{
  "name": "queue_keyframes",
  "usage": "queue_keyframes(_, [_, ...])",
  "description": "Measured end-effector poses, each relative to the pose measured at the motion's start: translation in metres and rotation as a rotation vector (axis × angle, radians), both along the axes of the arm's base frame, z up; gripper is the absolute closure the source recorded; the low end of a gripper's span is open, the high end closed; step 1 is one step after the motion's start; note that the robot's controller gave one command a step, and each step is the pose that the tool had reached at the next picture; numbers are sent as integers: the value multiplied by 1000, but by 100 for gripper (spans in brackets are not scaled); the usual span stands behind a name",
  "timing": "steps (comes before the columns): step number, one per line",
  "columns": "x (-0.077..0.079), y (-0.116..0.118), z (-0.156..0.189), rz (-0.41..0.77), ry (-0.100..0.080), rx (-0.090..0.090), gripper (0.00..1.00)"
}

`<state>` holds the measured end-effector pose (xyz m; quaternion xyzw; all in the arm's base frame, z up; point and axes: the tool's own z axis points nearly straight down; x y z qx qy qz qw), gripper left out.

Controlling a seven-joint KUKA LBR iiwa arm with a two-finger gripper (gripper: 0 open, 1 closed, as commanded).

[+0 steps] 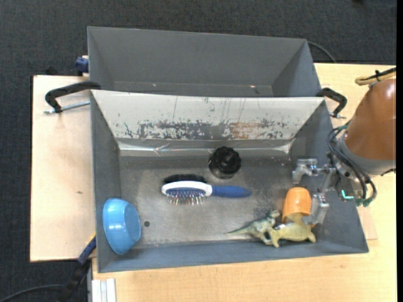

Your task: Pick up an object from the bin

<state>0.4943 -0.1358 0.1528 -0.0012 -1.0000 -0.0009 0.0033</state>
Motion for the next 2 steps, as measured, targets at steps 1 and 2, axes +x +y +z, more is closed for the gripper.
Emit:
queue_keyframes(1, [9,-2,-79,312,-3,2,0])
queue_keyframes(2, [11,-1,-78,315,-8,2,100])
